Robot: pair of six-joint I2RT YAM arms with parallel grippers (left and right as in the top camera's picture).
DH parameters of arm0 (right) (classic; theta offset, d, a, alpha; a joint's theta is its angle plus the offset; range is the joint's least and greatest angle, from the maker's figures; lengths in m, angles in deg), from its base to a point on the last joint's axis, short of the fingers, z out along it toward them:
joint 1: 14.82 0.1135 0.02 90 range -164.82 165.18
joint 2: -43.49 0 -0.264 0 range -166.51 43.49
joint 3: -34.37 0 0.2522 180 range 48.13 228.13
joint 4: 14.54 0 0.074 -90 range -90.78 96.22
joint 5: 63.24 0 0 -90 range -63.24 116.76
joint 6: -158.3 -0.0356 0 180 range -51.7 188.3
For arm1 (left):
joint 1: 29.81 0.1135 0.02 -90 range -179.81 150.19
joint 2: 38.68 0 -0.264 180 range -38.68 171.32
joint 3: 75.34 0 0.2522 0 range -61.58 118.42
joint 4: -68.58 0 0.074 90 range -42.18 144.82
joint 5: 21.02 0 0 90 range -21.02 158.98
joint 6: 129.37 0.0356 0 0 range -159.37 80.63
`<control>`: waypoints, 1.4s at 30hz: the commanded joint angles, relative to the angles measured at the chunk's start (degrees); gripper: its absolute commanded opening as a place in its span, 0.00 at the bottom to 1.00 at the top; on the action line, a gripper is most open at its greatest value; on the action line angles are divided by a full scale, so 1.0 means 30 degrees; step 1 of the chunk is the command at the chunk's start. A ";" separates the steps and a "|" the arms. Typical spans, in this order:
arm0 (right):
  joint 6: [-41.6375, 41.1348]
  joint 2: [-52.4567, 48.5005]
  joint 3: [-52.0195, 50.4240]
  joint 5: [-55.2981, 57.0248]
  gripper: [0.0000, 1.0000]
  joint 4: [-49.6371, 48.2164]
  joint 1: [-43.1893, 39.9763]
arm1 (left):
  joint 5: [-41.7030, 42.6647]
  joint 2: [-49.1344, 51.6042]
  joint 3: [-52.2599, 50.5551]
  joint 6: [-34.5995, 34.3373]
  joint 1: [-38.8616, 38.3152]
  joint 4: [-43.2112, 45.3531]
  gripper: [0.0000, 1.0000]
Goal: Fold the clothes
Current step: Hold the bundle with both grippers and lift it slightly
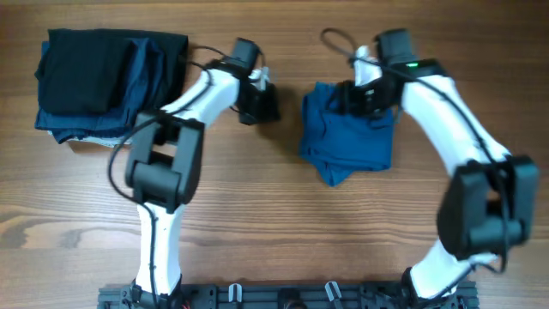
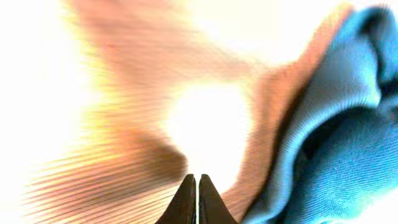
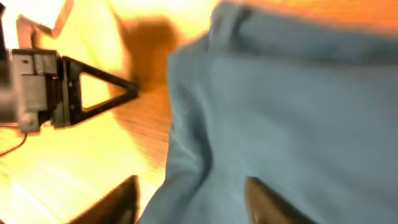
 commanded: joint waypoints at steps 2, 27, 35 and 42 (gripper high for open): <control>0.0852 0.1887 0.0612 -0.0801 0.04 0.0488 -0.2025 | -0.0663 -0.2958 -0.0146 0.2382 -0.0510 -0.0240 0.09; 0.4532 -0.6601 0.0146 -0.1887 0.04 -0.4058 -0.4182 | 0.0109 0.0597 -0.0648 0.3337 -0.4845 -0.0240 0.14; 0.5523 -0.7395 0.0561 -0.3475 0.04 -0.3883 -0.4240 | -0.0146 0.0998 -0.0561 0.3840 -0.4852 -0.0270 0.04; 0.5486 -0.3789 0.2514 -0.4437 0.04 -0.1056 -0.4546 | -0.0758 -0.2280 0.0809 0.3818 -0.4758 -0.0306 0.06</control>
